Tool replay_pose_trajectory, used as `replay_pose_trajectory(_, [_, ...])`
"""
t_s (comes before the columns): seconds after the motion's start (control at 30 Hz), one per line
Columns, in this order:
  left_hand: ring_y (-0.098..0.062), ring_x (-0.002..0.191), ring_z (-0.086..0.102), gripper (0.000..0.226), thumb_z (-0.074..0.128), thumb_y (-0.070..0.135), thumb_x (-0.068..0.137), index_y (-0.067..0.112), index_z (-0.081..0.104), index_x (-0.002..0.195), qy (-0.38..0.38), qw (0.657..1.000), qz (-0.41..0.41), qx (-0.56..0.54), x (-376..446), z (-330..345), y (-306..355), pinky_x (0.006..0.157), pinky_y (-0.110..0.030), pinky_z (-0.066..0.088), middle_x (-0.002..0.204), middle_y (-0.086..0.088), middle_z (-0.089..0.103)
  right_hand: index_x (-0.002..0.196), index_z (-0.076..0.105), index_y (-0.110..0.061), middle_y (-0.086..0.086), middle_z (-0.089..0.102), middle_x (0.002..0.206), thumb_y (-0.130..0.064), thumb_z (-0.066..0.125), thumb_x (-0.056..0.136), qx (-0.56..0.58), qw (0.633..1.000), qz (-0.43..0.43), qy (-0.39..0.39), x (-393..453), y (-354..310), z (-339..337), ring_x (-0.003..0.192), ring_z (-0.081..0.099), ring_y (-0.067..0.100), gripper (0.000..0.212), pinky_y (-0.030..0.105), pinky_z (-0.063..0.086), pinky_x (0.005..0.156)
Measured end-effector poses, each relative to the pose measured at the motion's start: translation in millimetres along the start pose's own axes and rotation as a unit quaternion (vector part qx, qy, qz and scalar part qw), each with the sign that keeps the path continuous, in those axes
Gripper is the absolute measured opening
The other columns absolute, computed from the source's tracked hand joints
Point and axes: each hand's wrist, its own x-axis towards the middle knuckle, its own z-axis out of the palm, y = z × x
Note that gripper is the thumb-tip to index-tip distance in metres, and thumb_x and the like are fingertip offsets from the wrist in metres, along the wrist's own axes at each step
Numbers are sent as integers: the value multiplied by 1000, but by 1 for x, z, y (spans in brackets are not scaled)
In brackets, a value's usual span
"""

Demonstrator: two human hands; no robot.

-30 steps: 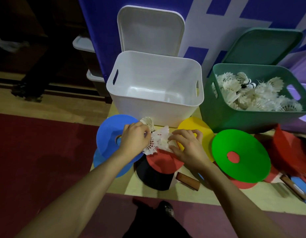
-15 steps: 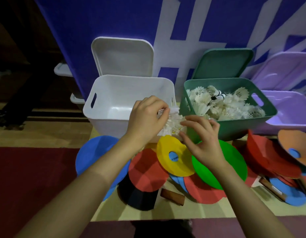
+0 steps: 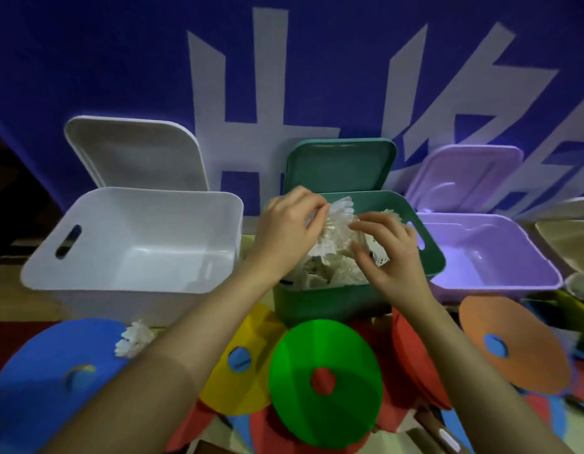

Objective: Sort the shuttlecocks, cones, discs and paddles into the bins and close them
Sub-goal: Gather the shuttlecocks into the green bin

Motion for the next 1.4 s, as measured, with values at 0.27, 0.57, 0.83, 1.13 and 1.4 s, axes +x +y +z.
replay_pose_trajectory(0.27, [-23, 85, 64, 12, 60, 16, 89, 11, 71, 94, -176, 974, -12, 143, -26, 61, -28, 79, -35, 48, 94, -4, 69, 114, 63, -20, -2, 61, 114, -32, 46, 87, -41, 988, -9, -146, -9, 74, 10, 107, 52, 13, 35, 36, 30, 87])
replay_pose_trajectory(0.57, [-8, 142, 1, 54, 25, 40, 101, 28, 6, 149, -286, 937, -80, 182, -30, 72, -29, 114, -32, -4, 156, 10, -2, 148, -10, -37, -13, 1, 158, -66, -10, 79, -168, 918, 36, -357, -12, 89, 23, 144, 2, 6, 75, 44, -6, 110])
replay_pose_trajectory(0.83, [-11, 143, 12, 52, 20, 41, 100, 23, 15, 149, -444, 852, -115, 251, -17, 88, -48, 116, -43, -1, 156, 5, 14, 148, -9, -34, -6, -13, 157, -52, 10, 98, -175, 860, 104, -468, 9, 96, 36, 144, -11, 11, 56, 50, -15, 112])
replay_pose_trajectory(1.13, [-20, 136, 32, 47, 30, 37, 101, 20, 29, 145, -298, 926, -137, 188, -7, 50, -31, 112, -38, 19, 150, -1, 33, 149, 17, -24, 6, 30, 151, -45, 31, 98, -184, 945, 75, -260, 20, 60, 36, 135, 31, 27, 57, 43, 10, 109])
replay_pose_trajectory(1.4, [-23, 116, 49, 37, 41, 31, 96, 14, 54, 126, -142, 969, -95, 177, -30, -57, -29, 99, -34, 31, 127, -5, 56, 114, 62, -9, 9, 63, 107, -34, 40, 90, -14, 993, 4, -121, 28, -27, 51, 95, 61, 31, 41, 44, 49, 81])
